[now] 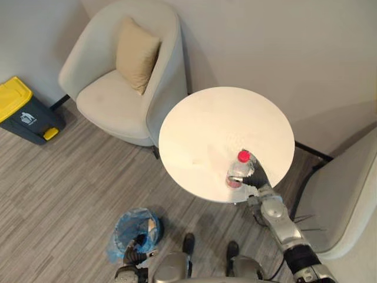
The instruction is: Gather rubbish on tea table into small bin, then transfer packed bag to large trash can.
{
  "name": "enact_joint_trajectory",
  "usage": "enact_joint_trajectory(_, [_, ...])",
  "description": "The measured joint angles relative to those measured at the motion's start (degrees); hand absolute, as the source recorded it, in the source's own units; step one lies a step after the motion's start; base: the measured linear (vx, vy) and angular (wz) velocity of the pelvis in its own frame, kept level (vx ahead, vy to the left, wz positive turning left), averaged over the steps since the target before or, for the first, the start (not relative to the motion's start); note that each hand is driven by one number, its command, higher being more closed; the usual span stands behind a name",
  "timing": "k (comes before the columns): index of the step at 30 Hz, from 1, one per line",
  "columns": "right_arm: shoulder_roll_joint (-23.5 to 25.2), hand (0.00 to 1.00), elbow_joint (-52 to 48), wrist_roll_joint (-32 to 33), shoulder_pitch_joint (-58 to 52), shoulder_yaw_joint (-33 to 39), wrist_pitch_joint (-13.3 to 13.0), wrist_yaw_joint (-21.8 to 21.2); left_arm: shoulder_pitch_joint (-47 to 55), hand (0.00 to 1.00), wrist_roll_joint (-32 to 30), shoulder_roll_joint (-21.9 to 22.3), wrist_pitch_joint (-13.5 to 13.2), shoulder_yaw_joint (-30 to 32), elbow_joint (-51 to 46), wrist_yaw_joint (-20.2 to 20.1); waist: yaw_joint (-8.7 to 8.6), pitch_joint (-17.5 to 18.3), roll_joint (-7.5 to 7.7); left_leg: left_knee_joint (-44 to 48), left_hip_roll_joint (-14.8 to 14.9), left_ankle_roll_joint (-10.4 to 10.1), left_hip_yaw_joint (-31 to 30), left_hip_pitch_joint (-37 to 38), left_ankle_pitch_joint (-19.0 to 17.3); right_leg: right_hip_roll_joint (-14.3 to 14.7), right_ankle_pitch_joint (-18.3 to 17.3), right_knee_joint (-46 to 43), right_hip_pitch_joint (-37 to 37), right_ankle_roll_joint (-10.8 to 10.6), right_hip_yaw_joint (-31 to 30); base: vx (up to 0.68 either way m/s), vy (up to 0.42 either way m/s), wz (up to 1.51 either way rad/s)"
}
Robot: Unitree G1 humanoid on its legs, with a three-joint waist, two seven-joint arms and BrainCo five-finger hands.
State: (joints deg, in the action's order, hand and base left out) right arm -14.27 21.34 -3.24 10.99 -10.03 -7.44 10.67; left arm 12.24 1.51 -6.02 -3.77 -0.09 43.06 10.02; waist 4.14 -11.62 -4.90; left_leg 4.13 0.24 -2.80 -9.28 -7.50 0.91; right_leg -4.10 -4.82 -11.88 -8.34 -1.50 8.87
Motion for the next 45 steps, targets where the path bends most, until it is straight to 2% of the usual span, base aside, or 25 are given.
enact_joint_trajectory(9, [-1.74,1.0,2.47,3.28,5.55,-0.5,0.05,1.79,-1.16,0.0,0.07,0.09,-0.52,-0.35,-0.45,0.08,2.23,-2.0,-0.58,0.26,-0.17,0.0,-0.32,-1.08,-0.02,-0.11,-0.02,0.01,-0.68,0.0,0.41,0.02,-0.005,0.03])
enact_joint_trajectory(11, [-1.83,1.0,0.25,3.39,4.53,-0.3,0.37,1.82,-1.17,0.0,0.08,0.11,-0.52,-0.3,-1.02,0.1,2.45,-2.0,-0.56,0.23,-0.23,0.05,-0.52,-1.1,-0.05,-0.14,-0.12,-0.1,-0.66,0.01,0.5,0.0,-0.003,0.04])
enact_joint_trajectory(14, [-1.8,1.0,-9.94,3.48,-1.47,1.11,0.11,1.49,-1.2,0.0,0.09,0.12,-0.47,-0.14,-1.69,0.14,2.56,-2.04,-0.35,0.08,-0.49,0.09,-1.71,-0.38,-0.06,-0.28,-0.92,-0.6,0.37,0.0,1.71,0.0,-0.02,0.22])
enact_joint_trajectory(18, [0.26,1.0,-19.81,3.41,-9.31,2.39,-1.12,-0.07,-0.92,0.0,0.08,0.23,-0.42,0.74,-2.0,0.12,2.29,-1.34,1.42,-0.07,-1.63,0.23,-4.83,1.34,-0.05,-2.07,-4.49,-4.94,1.36,-0.03,4.37,0.01,-0.038,0.39])
enact_joint_trajectory(21, [1.07,1.0,-22.11,3.3,-10.58,3.03,-1.22,-0.92,-0.93,0.0,0.08,0.51,-0.3,0.68,-2.03,0.08,1.47,-0.98,2.25,0.02,-2.85,0.37,-8.06,1.21,0.96,-3.1,-6.33,-7.3,1.86,-0.07,7.57,0.0,-0.063,0.72])
enact_joint_trajectory(23, [0.71,1.0,-23.88,3.09,-10.06,3.33,-1.42,-0.79,-0.95,0.0,0.09,0.85,-0.3,0.57,-2.63,0.06,1.57,-0.95,2.18,-0.1,-4.12,0.03,-10.82,0.2,3.42,-4.58,-7.14,-8.69,2.14,0.16,11.06,-0.04,-0.042,0.85])
enact_joint_trajectory(25, [0.68,1.0,-24.35,2.82,-9.25,3.4,-2.14,-0.46,-1.04,0.0,0.14,0.89,-0.31,0.22,-3.41,0.08,1.46,-0.95,2.16,-0.08,-5.1,-0.27,-9.23,-1.58,6.97,-5.59,-7.17,-8.82,2.17,0.3,13.62,-0.1,-0.02,1.01])
enact_joint_trajectory(26, [0.3,1.0,-24.35,2.63,-8.13,3.42,-2.53,0.27,-1.02,0.0,0.17,1.5,-0.41,-0.33,-4.95,0.14,1.44,-0.96,2.16,-1.15,-6.08,1.05,-2.4,-3.44,12.36,-6.69,-6.4,-7.83,2.56,1.09,16.43,-0.13,-0.001,1.24])
enact_joint_trajectory(27, [0.39,1.0,-24.35,2.62,-7.72,3.39,-2.54,0.48,-1.04,0.0,0.16,1.93,-0.46,-0.37,-5.22,0.07,1.45,-0.95,2.09,-3.08,-5.77,1.42,1.27,-3.14,14.26,-7.54,-5.45,-6.77,2.91,1.8,18.05,-0.21,0.065,1.35])
enact_joint_trajectory(28, [0.86,1.0,-24.38,2.58,-6.97,3.27,-2.85,0.65,-1.54,0.0,0.13,2.57,-0.41,-0.39,-5.56,0.05,1.28,-0.9,2.05,2.61,-3.85,5.22,14.06,-4.76,8.55,-8.27,-4.93,-6.22,3.41,1.97,21.53,-0.18,0.057,0.94])
enact_joint_trajectory(29, [1.19,1.0,-24.38,2.55,-6.84,3.25,-2.93,0.71,-1.67,0.0,0.1,2.68,-0.35,-0.45,-5.47,0.0,1.32,-0.94,2.11,6.93,-2.48,7.54,19.06,-5.28,4.42,-8.68,-4.8,-6.2,3.88,2.01,23.06,-0.18,0.049,1.28])
enact_joint_trajectory(30, [1.58,1.0,-24.25,1.96,-6.85,3.32,-2.94,1.03,-1.62,0.0,0.04,2.64,-0.35,-0.48,-5.28,-0.01,0.8,-0.96,2.53,12.65,0.1,8.35,25.42,-4.72,-0.61,-9.93,-4.54,-6.09,5.08,1.88,26.21,-0.17,0.027,1.34])
enact_joint_trajectory(32, [2.02,1.0,-23.85,0.3,-6.72,3.12,-2.95,1.64,-1.64,0.0,0.03,2.63,-0.41,-0.56,-5.32,0.01,-0.21,-0.52,3.46,14.47,3.91,5.94,31.03,-2.32,-3.9,-11.7,-3.74,-5.53,5.87,1.0,29.73,-0.17,0.096,1.26])
enact_joint_trajectory(33, [1.9,1.0,-23.8,0.26,-6.75,3.24,-2.99,1.88,-1.6,0.0,0.02,2.67,-0.41,-0.82,-5.31,0.05,-0.39,0.01,2.52,13.22,6.34,3.78,32.61,-0.26,-5.0,-11.84,-3.32,-4.88,6.05,0.41,31.12,-0.1,0.19,0.86])
enact_joint_trajectory(34, [1.52,1.0,-22.94,0.25,-6.68,3.43,-3.0,1.96,-1.26,0.0,0.02,2.75,-0.43,-0.91,-5.26,0.11,-0.23,0.34,1.48,9.11,7.42,0.76,31.86,2.25,-6.79,-11.9,-2.93,-5.12,5.99,-0.81,31.79,-0.08,0.274,0.86])
enact_joint_trajectory(35, [2.03,1.0,-20.92,0.09,-6.94,3.47,-2.83,2.06,-1.02,0.0,0.02,2.17,-0.42,-1.01,-5.0,0.16,-0.25,0.11,2.31,7.19,5.93,0.12,31.17,3.27,-7.52,-13.15,-2.88,-6.44,5.66,-1.8,30.46,-0.04,0.261,0.54])
enact_joint_trajectory(37, [3.49,1.0,-18.61,-0.98,-7.84,3.1,-2.29,1.77,-0.18,0.0,0.36,1.73,-0.46,-1.02,-4.48,0.03,-0.03,0.16,3.59,10.27,4.42,1.62,30.22,2.51,-9.42,-15.4,-3.0,-9.19,5.36,-3.25,28.81,-0.03,0.246,0.44])
enact_joint_trajectory(38, [4.33,1.0,-17.44,-1.97,-8.55,3.03,-2.07,1.69,-0.38,0.0,-0.02,1.69,-0.61,-0.82,-4.47,0.11,-0.13,-0.15,3.73,14.88,3.7,2.86,29.28,1.33,-12.23,-17.65,-3.36,-13.07,5.18,-4.13,28.08,-0.01,0.241,0.39])
enact_joint_trajectory(39, [4.49,1.0,-16.97,-2.18,-8.76,2.94,-1.79,1.58,-0.65,0.0,-0.14,1.51,-0.51,-0.86,-4.2,0.09,-0.2,-0.44,3.51,16.87,3.46,3.41,28.92,1.06,-13.39,-18.63,-3.41,-15.48,4.77,-3.97,26.74,-0.02,0.267,0.34])
enact_joint_trajectory(40, [4.64,1.0,-16.17,-2.59,-9.02,2.5,-1.0,1.46,-0.85,0.0,-0.91,1.03,-0.46,-1.07,-4.19,0.08,-0.36,-0.88,3.24,19.23,2.54,4.38,27.86,1.04,-15.08,-20.0,-3.11,-20.95,2.57,-2.04,21.19,-0.05,0.264,0.3])
enact_joint_trajectory(41, [4.82,1.0,-15.69,-3.26,-9.55,2.33,-0.74,1.45,-0.95,0.0,-2.35,0.26,-0.41,-1.71,-4.18,0.09,-0.79,-1.28,3.19,19.91,1.7,4.97,26.25,1.31,-16.23,-18.65,-4.98,-25.14,-0.68,-1.09,13.07,-0.06,0.24,0.43])
enact_joint_trajectory(42, [4.86,1.0,-15.7,-3.64,-9.93,2.3,-0.74,1.45,-0.85,0.0,-2.58,-0.15,-0.36,-1.83,-4.17,0.1,-1.55,-1.3,3.23,19.81,1.21,4.81,24.98,1.16,-16.64,-16.21,-6.61,-25.54,-1.92,-2.48,8.05,-0.03,0.138,0.61])
enact_joint_trajectory(43, [4.84,1.0,-15.71,-3.75,-10.24,2.34,-0.74,1.47,-0.77,0.0,-2.79,-0.76,-0.29,-1.88,-4.16,0.12,-2.41,-1.48,3.34,19.26,0.66,5.01,23.71,1.1,-16.79,-13.5,-7.94,-24.64,-3.01,-3.39,4.11,0.0,0.072,0.69])
enact_joint_trajectory(44, [4.71,1.0,-15.71,-4.0,-10.38,2.35,-0.73,1.43,-0.59,0.0,-2.92,-1.13,-0.25,-2.02,-4.15,0.12,-3.21,-1.73,3.48,18.28,0.12,4.76,22.59,1.18,-16.6,-10.89,-8.36,-22.77,-4.65,-3.18,1.0,0.01,0.04,0.57])
enact_joint_trajectory(45, [4.64,1.0,-15.74,-4.04,-10.41,2.42,-0.73,1.43,-0.64,0.0,-3.07,-1.17,-0.23,-2.06,-4.14,0.12,-3.42,-1.82,3.48,17.83,-0.4,4.67,21.75,1.14,-16.44,-9.74,-8.35,-21.76,-5.76,-3.17,0.03,0.04,0.05,0.52])
